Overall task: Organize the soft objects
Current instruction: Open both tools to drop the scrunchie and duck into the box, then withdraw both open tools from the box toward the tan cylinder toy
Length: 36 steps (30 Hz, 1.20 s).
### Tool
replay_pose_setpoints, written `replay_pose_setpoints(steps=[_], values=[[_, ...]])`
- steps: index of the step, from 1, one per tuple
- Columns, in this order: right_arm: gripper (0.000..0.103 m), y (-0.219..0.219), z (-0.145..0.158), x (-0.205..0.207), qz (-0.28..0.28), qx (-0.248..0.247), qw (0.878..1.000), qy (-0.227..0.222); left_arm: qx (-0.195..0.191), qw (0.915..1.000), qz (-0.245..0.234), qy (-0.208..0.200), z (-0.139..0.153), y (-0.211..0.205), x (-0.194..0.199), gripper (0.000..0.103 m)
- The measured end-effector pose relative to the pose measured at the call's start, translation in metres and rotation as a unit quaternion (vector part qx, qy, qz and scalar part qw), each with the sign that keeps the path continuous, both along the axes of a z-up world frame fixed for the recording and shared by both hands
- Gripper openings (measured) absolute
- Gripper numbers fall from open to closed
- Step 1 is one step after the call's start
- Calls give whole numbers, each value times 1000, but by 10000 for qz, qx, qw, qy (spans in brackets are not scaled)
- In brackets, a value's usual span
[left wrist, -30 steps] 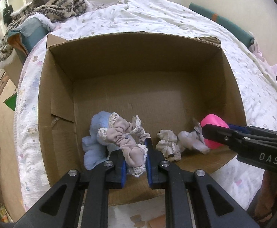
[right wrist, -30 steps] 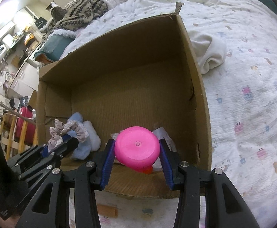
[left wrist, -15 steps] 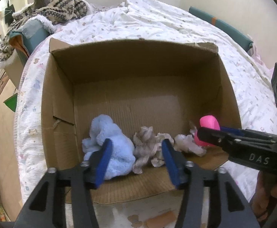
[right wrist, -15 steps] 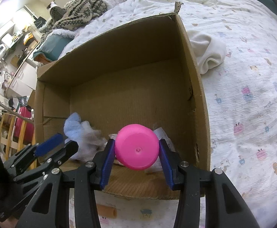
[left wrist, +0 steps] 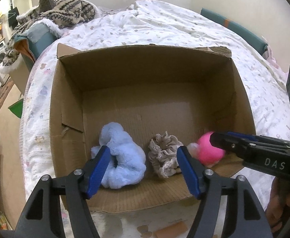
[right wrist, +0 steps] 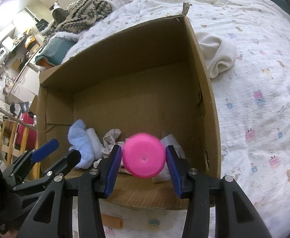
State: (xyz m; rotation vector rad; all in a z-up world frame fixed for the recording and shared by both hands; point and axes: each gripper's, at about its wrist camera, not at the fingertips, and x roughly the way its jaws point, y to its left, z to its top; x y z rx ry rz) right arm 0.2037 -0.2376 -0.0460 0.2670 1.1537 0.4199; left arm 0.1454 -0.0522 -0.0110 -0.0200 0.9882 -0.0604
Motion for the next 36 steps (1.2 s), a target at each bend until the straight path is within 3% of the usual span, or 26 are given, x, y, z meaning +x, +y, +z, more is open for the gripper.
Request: replay_pose_setpoints(steps=[1,3,5,13,16,19,28,36], values=[[52,-1,0,0,-7,30,10000,-1,-2,10000,5,5,0,0,1,67],[70,-2,3,0,-48,78,9999,-64,4,10000,11,10,0,1,0,67],[77,-2,8,-1,-70,57,9997,-209,7,10000,12,8,-1,1,0,67],[77,-9,13,-1,-233,125,9994,-225,-2,10000,80,-15,4,6,-7,67],[77,-10,15,-5,-322,69,9991,-267,-200,9993,287,-111,9,15,-17,67],[77,-10,16,-12,-384,-36,9988,-291,-360,9988,323,-10,10,19,-23,67],[77,-31,33,-36,-612,29,9973,-393,-378,9984,416,76,12,22,-50,66],[77,-39,29,-63,-725,180,9970,-188,-416,9975,508,242,8,28,-69,66]])
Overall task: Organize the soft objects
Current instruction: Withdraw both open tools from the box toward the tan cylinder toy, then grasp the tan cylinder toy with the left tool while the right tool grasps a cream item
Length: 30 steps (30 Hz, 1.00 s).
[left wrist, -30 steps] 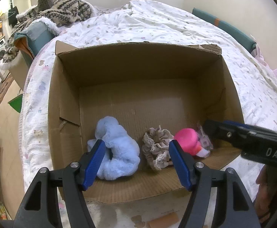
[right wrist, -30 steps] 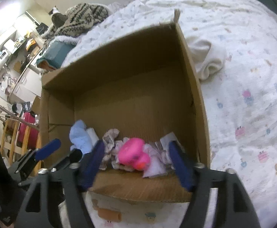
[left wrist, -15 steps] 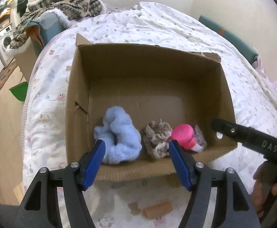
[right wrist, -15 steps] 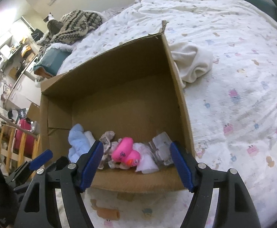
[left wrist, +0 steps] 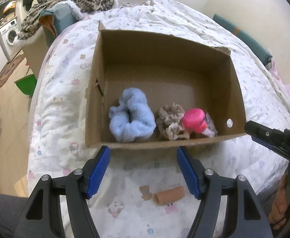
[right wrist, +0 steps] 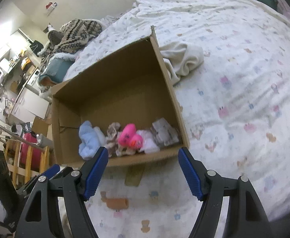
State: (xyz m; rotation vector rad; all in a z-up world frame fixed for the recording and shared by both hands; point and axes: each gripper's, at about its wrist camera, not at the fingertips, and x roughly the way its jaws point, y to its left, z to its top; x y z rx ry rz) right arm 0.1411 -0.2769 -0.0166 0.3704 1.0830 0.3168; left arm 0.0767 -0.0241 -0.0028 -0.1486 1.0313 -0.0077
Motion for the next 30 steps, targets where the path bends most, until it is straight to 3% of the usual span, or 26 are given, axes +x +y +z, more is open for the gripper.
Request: replay_pose_setpoints(steps=[6,11,18,22,25,30], values=[[77,-1,-5,-17,-55,87,9999,123,-117,9996,9,250,-13,-2,-12,67],[77,-3,-9,-24,-71,60,9998,152,-489,9964,-9,686,-35,-9,-22,67],[77,-16,-26,-21,-305,92,9982,508,-718,9907,198,1140,-67,-10,-20,66],[77,-25,-34,-15,-517,487,9948,730,-783,9886,62,1283,-81,-17,-17,66],[77,-25,-34,-11,-531,500,9946,742,-874,9850,-120,1486,-92,-31,-14,65],[77,-14,-40,-6,-331,441,9947,864,-541,9855,-412,1557,-106,-54,-10,39]])
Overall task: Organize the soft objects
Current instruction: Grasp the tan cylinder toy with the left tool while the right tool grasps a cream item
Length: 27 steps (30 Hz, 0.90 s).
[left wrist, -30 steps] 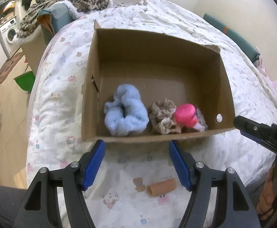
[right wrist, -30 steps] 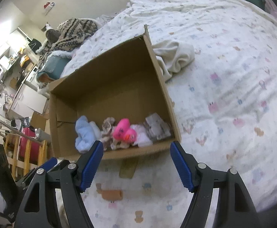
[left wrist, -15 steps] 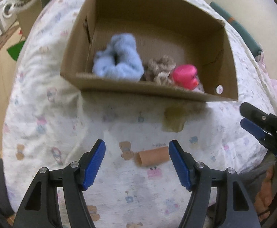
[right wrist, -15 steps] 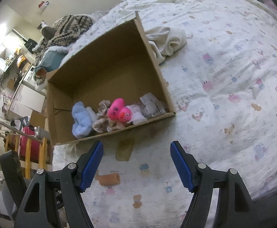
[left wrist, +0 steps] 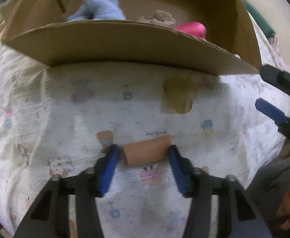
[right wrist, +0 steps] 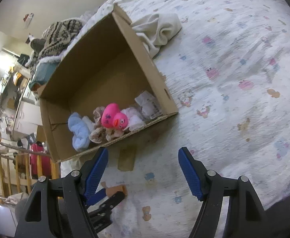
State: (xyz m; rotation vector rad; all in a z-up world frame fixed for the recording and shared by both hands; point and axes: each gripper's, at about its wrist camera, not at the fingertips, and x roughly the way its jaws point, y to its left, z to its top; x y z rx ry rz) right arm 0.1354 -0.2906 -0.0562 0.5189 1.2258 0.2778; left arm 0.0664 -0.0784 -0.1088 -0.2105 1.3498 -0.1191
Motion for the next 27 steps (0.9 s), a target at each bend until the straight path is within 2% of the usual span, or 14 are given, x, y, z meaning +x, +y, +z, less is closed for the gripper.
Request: replay_pose_setpoints(steps=[2,4,5,9,13,19,20,21,24,27], values=[[77,7,-3,1,136,-55,9999,47,106,9999,-44,-58,0,-4,0,32],[77,17,-8,2,326,-137,9993,148,46,9999,-88,-82,0,-7,0,14],[77,22,-12,3,424,-118,9988,216,-12,9999,-91,-60,0,-7,0,10],[77,40,-27,7,689,193,9963,481,-47,9999,-78,-53,2,-8,1,8],[73,59,-37,14,828,70,9946,623,-17,9999,39,-95,7,-3,1,8],[54,89,-54,22,1088,-352,9901,809,259,9989,316,-210,15,11,3,8],[49,92,-56,23,1134,-387,9895,809,273,9988,369,-196,15,14,4,8],[37,96,-59,25,1174,-425,9889,805,262,9987,402,-176,16,16,5,8],[12,99,-65,27,1230,-560,9876,797,248,9983,493,-164,16,17,5,8],[11,93,-61,26,1188,-397,9893,749,273,9981,513,-218,19,13,9,8]])
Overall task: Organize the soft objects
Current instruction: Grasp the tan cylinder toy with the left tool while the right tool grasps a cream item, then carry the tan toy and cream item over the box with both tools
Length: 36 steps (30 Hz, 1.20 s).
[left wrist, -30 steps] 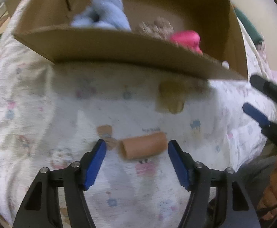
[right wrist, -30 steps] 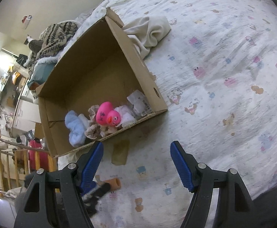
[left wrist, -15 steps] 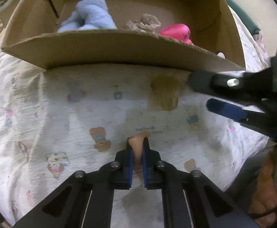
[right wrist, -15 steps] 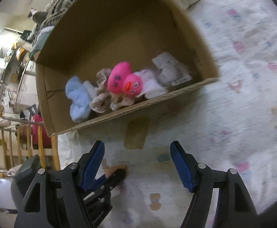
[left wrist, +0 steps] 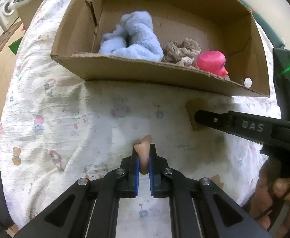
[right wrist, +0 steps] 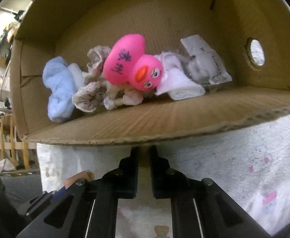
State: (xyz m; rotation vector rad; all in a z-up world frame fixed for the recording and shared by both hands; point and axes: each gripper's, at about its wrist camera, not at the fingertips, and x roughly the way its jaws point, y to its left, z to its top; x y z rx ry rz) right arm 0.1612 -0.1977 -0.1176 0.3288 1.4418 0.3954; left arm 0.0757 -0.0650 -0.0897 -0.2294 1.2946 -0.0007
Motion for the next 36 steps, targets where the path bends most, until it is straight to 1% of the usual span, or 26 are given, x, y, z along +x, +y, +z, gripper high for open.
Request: replay_pose_setpoints(steps=[2,5,8,12,16,22,27,32,36], values=[[9,-3,5,-3,-21,69,10000,-63,38,10000,-1,-30,0,6,-1,8],[8,-10,10,-8,-15,214,9997,-80,52,10000,31,-60,3,15,-6,8],[8,-10,20,-17,72,222,9996,-187,100,9998,73,-128,15,36,-10,8],[8,-7,30,-26,184,207,9991,-331,156,9996,129,-221,26,49,-15,8],[8,-8,40,-37,180,248,9983,-494,254,9987,168,-405,40,58,-22,8],[8,-18,59,-50,49,390,9966,-731,362,9979,146,-516,49,63,-30,8],[8,-28,76,-58,-20,465,9943,-956,470,9964,139,-693,62,65,-35,8],[8,-43,100,-60,-114,712,9900,-1216,373,9937,243,-1024,93,75,-36,8],[8,-44,123,-59,-85,597,9850,-1618,381,9900,217,-1338,117,77,-32,8]])
